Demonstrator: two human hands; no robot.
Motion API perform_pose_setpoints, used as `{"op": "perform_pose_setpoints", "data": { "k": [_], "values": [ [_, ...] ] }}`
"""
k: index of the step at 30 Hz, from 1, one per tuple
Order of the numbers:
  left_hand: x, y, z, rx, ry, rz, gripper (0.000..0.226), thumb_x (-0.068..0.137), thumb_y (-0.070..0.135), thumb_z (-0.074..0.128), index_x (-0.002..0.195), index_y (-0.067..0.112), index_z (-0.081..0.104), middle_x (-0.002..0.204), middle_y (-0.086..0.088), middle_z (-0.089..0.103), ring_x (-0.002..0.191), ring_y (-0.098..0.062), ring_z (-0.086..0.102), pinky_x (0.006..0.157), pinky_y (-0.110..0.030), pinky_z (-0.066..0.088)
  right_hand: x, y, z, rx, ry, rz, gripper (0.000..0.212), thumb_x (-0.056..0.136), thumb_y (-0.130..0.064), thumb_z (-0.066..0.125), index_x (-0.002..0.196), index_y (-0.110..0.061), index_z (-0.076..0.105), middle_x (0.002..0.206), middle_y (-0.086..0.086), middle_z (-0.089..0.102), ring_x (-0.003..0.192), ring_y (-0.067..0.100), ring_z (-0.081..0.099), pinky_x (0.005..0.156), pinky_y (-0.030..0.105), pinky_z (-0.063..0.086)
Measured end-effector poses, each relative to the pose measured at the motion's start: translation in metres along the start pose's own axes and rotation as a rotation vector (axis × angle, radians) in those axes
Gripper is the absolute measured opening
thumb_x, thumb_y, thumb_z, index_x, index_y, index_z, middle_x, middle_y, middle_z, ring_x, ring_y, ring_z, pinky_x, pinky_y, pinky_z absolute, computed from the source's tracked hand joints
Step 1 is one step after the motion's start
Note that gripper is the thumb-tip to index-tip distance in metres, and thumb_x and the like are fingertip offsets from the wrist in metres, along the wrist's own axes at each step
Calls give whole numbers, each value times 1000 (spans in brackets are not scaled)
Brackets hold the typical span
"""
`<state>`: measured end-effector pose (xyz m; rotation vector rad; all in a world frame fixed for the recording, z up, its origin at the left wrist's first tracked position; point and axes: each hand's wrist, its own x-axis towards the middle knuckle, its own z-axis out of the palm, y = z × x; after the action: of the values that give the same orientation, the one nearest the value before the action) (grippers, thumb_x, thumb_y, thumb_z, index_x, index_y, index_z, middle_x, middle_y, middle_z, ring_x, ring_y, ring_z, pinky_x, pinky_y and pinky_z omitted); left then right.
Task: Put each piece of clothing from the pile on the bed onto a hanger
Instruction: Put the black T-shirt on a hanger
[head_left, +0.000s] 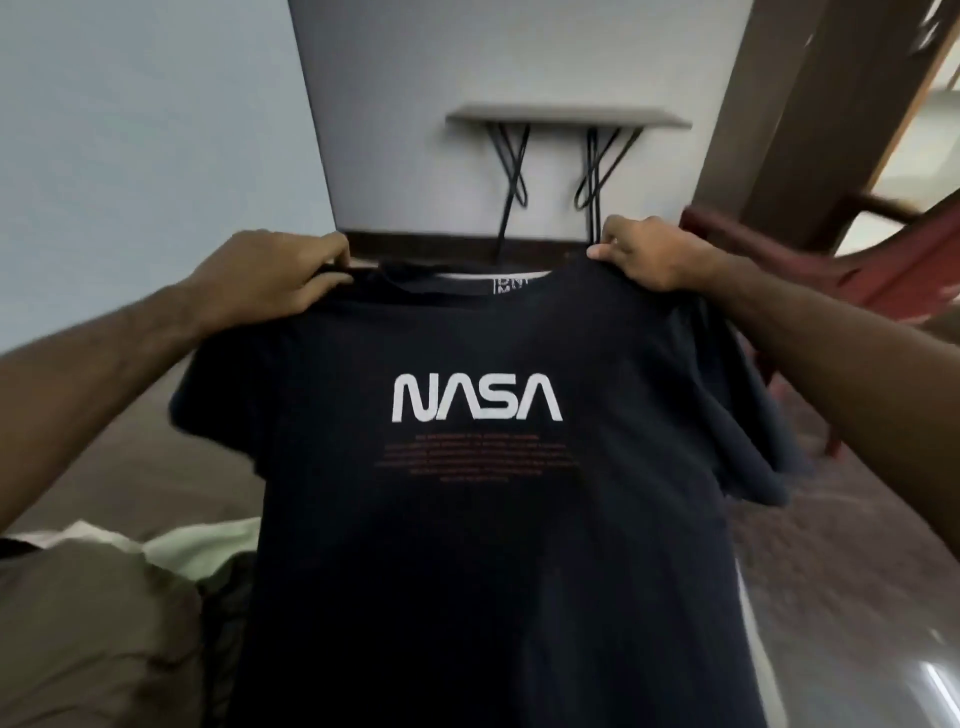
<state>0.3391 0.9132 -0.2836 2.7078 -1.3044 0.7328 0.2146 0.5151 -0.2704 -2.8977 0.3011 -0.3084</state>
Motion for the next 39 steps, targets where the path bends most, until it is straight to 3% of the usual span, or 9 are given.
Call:
{"op": "perform_pose_setpoints", "data": {
  "k": [8,12,15,19,23,27,31,35,39],
  "values": [
    [10,-11,253,-121,-376,-383,8,98,16,52,96,9,55,103,-19,61,93,-39,58,81,-49,48,43,60,234,158,-347,246,71,99,-67,35,133,-7,50,135,20,56,120,36,55,97,43,41],
    [-17,-11,299,-106,-303,-348,28,102,41,44,101,15,53,111,-12,61,105,-36,55,89,-50,43,19,96,242,97,-368,206,64,84,-80,49,98,-18,57,97,0,62,88,20,60,77,38,46],
    [-18,-20,301,-135,-324,-299,32,100,48,46,99,16,50,106,-8,61,103,-33,55,88,-49,44,11,106,239,53,-480,120,51,84,-67,62,91,-17,59,94,-2,63,85,18,59,72,33,43],
    [-23,-18,293,-14,-362,-286,23,101,31,52,95,10,44,92,-16,63,80,-36,58,74,-48,49,12,123,227,68,-358,168,44,85,-55,71,99,-17,54,100,3,58,91,22,55,67,31,40],
    [-34,9,268,372,-254,-289,37,93,31,63,118,5,53,118,-18,54,99,-37,51,83,-50,41,-5,139,217,-227,-132,268,60,87,-59,66,121,-13,48,116,12,59,107,37,57,88,50,47],
    [-66,72,209,63,-197,-203,43,90,32,65,128,14,54,140,-12,46,119,-37,46,92,-58,37,-58,105,203,-214,68,100,56,96,-49,55,136,-10,46,136,17,50,123,42,47,100,57,38],
    [-181,140,149,-202,-603,106,60,94,67,38,145,36,38,163,6,20,149,-23,22,112,-55,28,-183,35,207,-55,-213,-181,70,91,-68,34,144,-23,46,148,6,46,136,31,43,108,50,34],
    [-284,156,119,-108,-973,214,87,78,87,3,153,47,-17,161,19,-24,151,-14,-19,121,-52,6,-301,21,224,-170,-434,-228,98,79,-85,-7,159,-34,18,168,-4,13,155,21,10,123,49,11],
    [-310,153,101,53,-870,-50,95,83,84,35,157,40,-4,168,3,0,151,-33,16,115,-53,28,-363,26,208,-143,-270,149,72,98,-66,29,158,-25,25,162,6,26,146,32,28,115,52,30]
  ]
}}
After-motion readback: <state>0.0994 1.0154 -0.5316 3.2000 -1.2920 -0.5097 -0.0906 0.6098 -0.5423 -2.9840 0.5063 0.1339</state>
